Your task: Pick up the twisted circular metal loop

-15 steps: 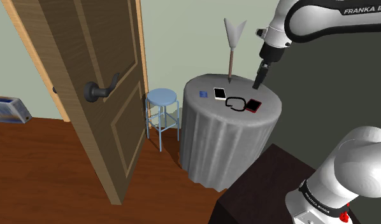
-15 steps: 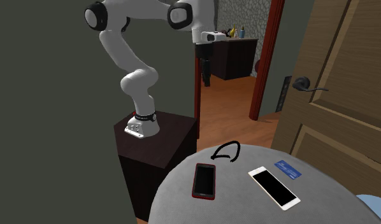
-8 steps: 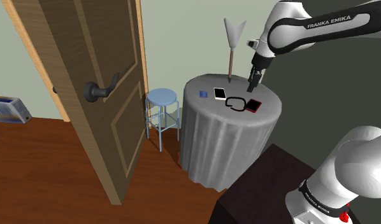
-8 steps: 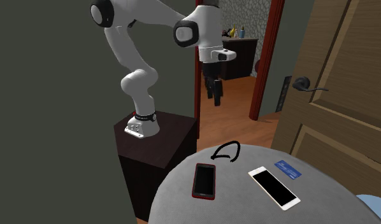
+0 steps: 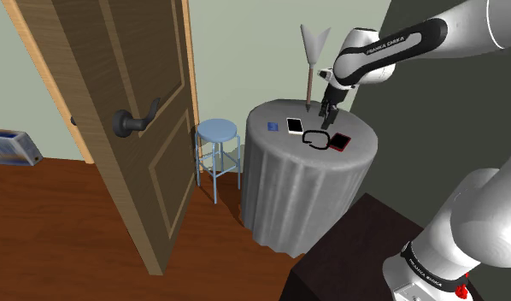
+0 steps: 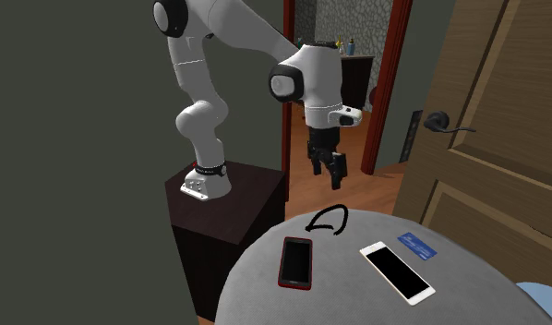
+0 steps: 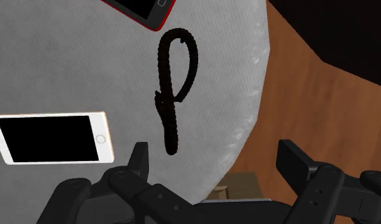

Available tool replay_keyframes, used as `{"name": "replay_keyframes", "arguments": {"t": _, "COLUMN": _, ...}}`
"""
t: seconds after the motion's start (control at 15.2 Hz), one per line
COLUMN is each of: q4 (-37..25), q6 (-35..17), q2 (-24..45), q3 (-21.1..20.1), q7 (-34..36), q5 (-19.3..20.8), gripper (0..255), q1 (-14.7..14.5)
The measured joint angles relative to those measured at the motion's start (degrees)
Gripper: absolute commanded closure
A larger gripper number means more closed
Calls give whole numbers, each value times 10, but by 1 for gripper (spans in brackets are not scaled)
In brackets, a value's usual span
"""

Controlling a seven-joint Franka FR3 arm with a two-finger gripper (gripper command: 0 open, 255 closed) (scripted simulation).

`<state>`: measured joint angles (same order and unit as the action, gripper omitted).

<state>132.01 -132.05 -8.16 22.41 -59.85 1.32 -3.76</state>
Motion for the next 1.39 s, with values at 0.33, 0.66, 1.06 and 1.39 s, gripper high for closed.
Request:
{"name": "replay_keyframes", "arguments": {"t": 0.33, "q4": -42, "q6": -38, "q2": 88, "q3": 17, "q7": -102, "q5": -60, "gripper": 0, "q1": -3}}
{"name": "replay_keyframes", "arguments": {"t": 0.66, "q4": -35, "q6": -70, "q2": 118, "q3": 16, "q7": -124, "q5": -83, "gripper": 0, "q1": -1}}
{"name": "replay_keyframes", "arguments": {"t": 1.06, "q4": -31, "q6": -84, "q2": 129, "q3": 15, "q7": -130, "q5": -91, "gripper": 255, "q1": 0}}
{"name": "replay_keyframes", "arguments": {"t": 1.39, "q4": -31, "q6": -84, "q2": 129, "q3": 15, "q7": -130, "q5": -91, "gripper": 255, "q1": 0}}
